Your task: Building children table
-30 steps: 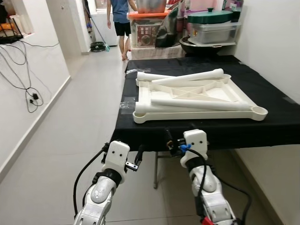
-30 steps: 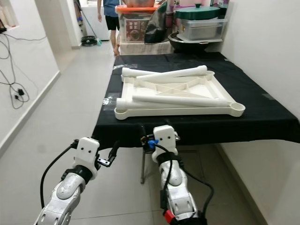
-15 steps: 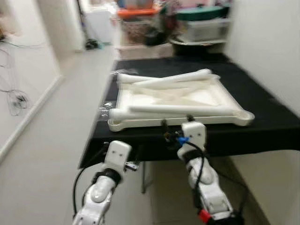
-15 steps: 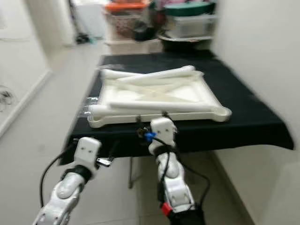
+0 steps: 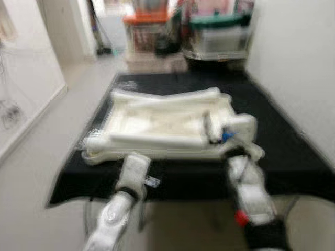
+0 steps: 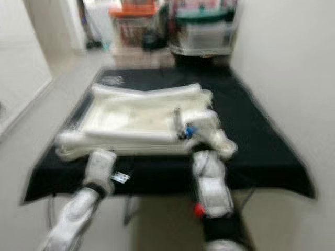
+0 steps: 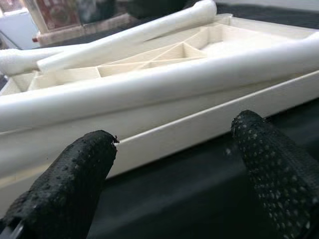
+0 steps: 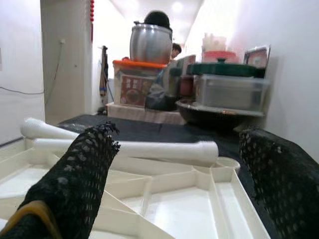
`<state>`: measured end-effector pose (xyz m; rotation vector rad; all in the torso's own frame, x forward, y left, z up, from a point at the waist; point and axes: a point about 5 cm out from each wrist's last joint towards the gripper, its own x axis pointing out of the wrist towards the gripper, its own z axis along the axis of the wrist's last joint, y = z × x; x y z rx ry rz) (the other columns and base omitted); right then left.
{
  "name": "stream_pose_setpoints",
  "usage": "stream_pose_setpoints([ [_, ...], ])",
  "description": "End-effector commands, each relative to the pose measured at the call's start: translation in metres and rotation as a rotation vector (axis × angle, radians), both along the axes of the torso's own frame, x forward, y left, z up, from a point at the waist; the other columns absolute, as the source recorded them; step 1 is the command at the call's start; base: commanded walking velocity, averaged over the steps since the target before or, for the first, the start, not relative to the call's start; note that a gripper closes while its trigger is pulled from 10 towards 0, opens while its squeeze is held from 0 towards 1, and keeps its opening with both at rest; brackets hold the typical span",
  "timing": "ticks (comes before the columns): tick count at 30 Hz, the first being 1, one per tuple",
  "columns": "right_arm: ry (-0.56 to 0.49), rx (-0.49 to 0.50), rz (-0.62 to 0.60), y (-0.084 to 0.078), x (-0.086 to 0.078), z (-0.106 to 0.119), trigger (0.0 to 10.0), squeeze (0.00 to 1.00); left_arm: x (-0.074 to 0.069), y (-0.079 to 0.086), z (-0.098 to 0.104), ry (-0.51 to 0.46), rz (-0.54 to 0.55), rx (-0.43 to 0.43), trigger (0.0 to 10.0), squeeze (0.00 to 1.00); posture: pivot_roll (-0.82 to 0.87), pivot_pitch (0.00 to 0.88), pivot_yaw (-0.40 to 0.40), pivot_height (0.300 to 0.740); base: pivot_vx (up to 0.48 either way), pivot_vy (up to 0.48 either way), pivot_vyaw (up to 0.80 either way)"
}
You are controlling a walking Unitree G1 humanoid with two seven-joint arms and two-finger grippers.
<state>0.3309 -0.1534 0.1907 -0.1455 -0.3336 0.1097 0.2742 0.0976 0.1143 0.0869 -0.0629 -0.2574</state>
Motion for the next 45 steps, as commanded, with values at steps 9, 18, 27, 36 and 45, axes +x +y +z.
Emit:
stream_pose_setpoints([
  [9, 0.115, 0.048, 0.175, -0.008, 0.039, 0.038, 10.0, 0.00, -0.002, -0.006, -0.002, 0.019, -0.027, -0.019, 10.0, 0.00, 0.00, 0.000, 0.022, 0.740, 0.000, 0.000, 0.00],
  [18, 0.544, -0.300, 0.431, 0.015, 0.070, 0.026, 10.0, 0.00, -0.013, -0.026, -0.002, 0.047, -0.158, -0.063, 10.0, 0.00, 0.01, 0.000, -0.018, 0.740, 0.000, 0.000, 0.00],
  [27, 0.718, -0.545, 0.707, 0.030, 0.068, 0.026, 10.0, 0.00, -0.028, -0.035, -0.003, 0.059, -0.170, -0.064, 10.0, 0.00, 0.03, 0.000, -0.061, 0.740, 0.000, 0.000, 0.00],
  [36, 0.821, -0.766, 0.673, 0.030, 0.072, 0.029, 10.0, 0.00, -0.043, -0.040, 0.003, 0.067, -0.179, -0.088, 10.0, 0.00, 0.03, 0.000, -0.092, 0.740, 0.000, 0.000, 0.00],
  [45, 0.808, -0.815, 0.621, 0.031, 0.075, 0.037, 10.0, 0.00, -0.047, -0.043, 0.007, 0.070, -0.178, -0.101, 10.0, 0.00, 0.03, 0.000, -0.108, 0.740, 0.000, 0.000, 0.00],
])
